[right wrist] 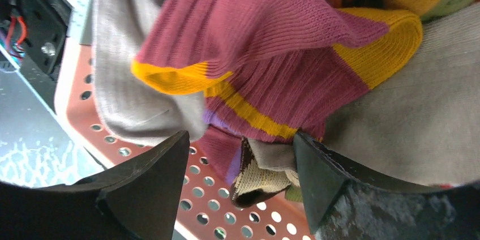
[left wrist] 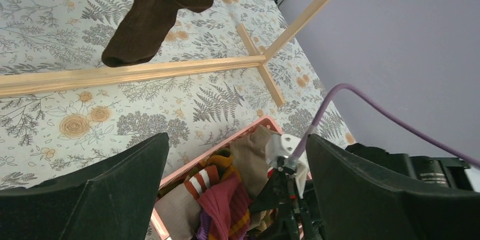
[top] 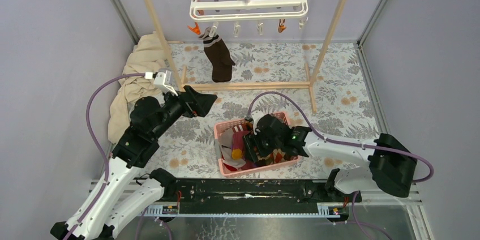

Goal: Remove the socks clipped to the hanger
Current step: Place the sock in the bin.

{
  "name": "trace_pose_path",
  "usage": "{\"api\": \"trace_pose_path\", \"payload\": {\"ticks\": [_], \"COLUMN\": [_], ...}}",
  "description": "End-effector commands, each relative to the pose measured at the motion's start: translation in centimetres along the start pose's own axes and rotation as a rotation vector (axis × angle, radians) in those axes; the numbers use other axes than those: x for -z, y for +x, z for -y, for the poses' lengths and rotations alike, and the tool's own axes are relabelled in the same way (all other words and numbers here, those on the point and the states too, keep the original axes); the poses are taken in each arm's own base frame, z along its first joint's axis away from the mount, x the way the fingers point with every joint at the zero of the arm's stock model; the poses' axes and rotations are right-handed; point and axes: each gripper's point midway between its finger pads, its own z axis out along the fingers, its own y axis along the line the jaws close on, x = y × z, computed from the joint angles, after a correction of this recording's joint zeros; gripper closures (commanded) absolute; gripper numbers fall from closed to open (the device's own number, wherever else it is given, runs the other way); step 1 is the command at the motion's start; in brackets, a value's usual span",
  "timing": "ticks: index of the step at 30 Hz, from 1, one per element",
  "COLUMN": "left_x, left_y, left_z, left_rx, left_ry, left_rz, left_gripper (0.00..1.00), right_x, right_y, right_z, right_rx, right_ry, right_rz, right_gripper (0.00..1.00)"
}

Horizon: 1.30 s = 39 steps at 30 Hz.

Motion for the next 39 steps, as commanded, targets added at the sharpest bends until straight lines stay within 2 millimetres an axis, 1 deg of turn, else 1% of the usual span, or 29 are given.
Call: {"api": "trace_pose_path", "payload": {"ticks": [1,3,5,8,11,13,15,17,19,21,22,24,28,31,33,35,39], "left_x": [0.1,0.2,0.4,0.8,1.4,1.8,2.1,2.3,2.3,2.2,2.1,2.0,2.1,1.6,0.7,-0.6,-3.3], "left_y": [0.0,0.1,-0.1,-0.2,-0.5,-0.6,-0.5,-0.4,-0.1,0.1,0.3,0.5,0.6,0.8,1.1,1.2,1.5], "left_z": [-0.6,-0.9,-1.3,-1.3,-2.1,-2.5,-2.8,-3.0,-3.2,-3.4,-3.5,-3.6,-3.5,-4.1,-4.9,-5.1,-5.9], "left_rx": [-0.013,-0.013,-0.011,-0.007,-0.003,-0.002,-0.002,0.001,0.004,0.004,0.003,0.003,0.005,-0.005,-0.011,-0.017,-0.046], "left_ry": [-0.026,-0.043,-0.067,-0.073,-0.117,-0.142,-0.157,-0.163,-0.169,-0.174,-0.177,-0.177,-0.169,-0.196,-0.218,-0.205,-0.181], "left_rz": [0.016,0.013,0.018,0.022,0.043,0.050,0.054,0.056,0.057,0.051,0.046,0.037,0.033,0.035,0.045,0.063,0.127], "left_gripper": [0.01,0.01,0.01,0.01,0.01,0.01,0.01,0.01,0.01,0.01,0.01,0.01,0.01,0.01,0.02,0.02,0.02], "right_x": [-1.3,-1.1,-0.2,2.3,5.1,6.6,7.7,8.3,8.5,8.2,8.4,8.4,8.5,8.7,8.8,8.8,9.2], "right_y": [-0.3,-0.7,-1.8,-4.0,-6.6,-8.3,-10.1,-11.8,-13.5,-15.2,-16.5,-18.4,-21.6,-23.5,-24.3,-24.2,-22.5], "right_z": [0.2,-0.1,-0.6,-1.5,-2.3,-2.5,-2.0,-1.8,-1.8,-1.9,-2.1,-1.1,2.0,3.0,3.5,3.7,3.5], "right_rx": [0.005,0.006,0.013,0.029,0.028,0.024,0.019,0.024,0.038,0.050,0.045,0.012,-0.044,-0.050,-0.066,-0.074,-0.081], "right_ry": [-0.003,-0.008,-0.015,-0.022,-0.025,-0.018,0.023,0.056,0.073,0.058,0.033,-0.005,-0.072,-0.145,-0.171,-0.168,-0.174], "right_rz": [0.024,0.034,0.061,0.126,0.237,0.319,0.403,0.462,0.514,0.543,0.581,0.627,0.748,0.817,0.825,0.820,0.778], "right_gripper": [0.25,0.25,0.25,0.24,0.20,0.16,0.11,0.08,0.07,0.08,0.09,0.12,0.15,0.18,0.20,0.20,0.20]}}
